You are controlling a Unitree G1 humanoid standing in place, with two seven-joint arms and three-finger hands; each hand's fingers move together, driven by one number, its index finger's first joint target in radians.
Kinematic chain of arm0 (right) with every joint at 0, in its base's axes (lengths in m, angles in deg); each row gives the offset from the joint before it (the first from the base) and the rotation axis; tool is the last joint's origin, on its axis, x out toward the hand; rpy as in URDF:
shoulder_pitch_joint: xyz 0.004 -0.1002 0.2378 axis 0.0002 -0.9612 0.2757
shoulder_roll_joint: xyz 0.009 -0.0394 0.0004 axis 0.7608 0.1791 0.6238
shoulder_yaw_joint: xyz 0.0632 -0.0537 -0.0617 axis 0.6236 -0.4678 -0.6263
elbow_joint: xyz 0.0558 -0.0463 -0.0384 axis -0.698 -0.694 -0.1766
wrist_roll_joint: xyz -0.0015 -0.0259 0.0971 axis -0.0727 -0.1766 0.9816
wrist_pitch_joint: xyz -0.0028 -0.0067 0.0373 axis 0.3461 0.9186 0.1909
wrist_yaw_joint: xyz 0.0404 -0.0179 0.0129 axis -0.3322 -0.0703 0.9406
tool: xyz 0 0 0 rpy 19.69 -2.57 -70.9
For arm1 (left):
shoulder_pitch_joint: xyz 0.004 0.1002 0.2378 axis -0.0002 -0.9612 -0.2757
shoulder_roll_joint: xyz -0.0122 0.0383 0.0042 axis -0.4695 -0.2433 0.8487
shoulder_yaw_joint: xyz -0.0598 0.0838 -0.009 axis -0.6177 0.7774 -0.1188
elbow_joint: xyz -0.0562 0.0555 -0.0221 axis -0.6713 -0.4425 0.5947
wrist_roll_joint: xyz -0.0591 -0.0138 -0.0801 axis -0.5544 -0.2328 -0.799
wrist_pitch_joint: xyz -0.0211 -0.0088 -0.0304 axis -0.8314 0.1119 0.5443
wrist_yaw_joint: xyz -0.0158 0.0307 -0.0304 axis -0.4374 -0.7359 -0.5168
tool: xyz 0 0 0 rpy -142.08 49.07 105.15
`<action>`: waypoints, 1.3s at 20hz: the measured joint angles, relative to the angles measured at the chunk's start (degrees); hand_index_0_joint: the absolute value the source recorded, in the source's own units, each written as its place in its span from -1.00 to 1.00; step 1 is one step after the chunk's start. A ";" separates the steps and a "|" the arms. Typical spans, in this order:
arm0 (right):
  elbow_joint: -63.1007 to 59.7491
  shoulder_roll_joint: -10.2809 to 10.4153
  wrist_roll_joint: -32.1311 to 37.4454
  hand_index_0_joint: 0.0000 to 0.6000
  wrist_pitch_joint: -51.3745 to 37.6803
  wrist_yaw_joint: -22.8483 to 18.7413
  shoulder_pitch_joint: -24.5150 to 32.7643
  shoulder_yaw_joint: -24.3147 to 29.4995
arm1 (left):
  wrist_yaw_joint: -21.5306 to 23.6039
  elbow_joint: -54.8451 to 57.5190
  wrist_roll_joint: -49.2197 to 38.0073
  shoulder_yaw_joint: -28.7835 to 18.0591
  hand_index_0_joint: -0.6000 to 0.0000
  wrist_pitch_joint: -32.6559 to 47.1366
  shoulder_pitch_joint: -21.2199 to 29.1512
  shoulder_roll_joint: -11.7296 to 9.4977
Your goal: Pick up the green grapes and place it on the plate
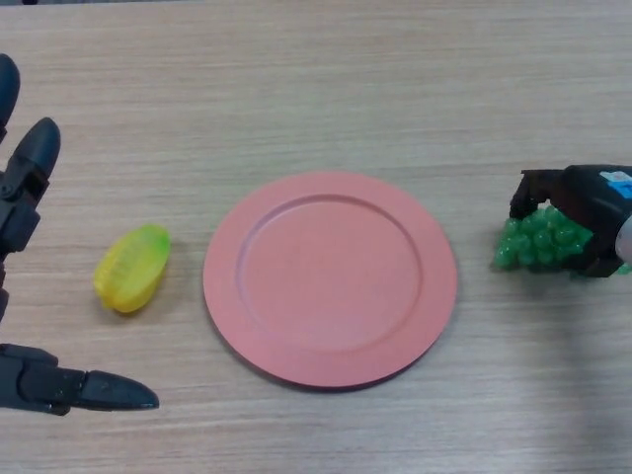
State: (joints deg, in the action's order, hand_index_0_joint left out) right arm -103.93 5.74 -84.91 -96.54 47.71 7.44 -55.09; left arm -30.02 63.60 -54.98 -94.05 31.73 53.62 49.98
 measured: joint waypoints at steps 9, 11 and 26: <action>34.22 0.54 0.22 1.00 5.71 10.37 -4.23 0.52 | 0.00 -0.03 0.25 0.24 1.00 0.01 0.23 -0.15; 42.34 3.26 0.23 1.00 7.83 16.28 -5.36 0.41 | 0.00 -0.02 0.33 0.39 1.00 0.01 0.57 -0.15; 67.31 15.53 21.08 -1.00 37.07 24.90 -4.85 -19.96 | -0.07 -1.40 -2.82 -2.13 1.00 0.01 1.33 -1.74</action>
State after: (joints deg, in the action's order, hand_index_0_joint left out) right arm -36.62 21.27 -63.83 -59.47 72.62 2.58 -75.06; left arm -30.09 62.20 -57.80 -96.18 31.74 54.96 48.23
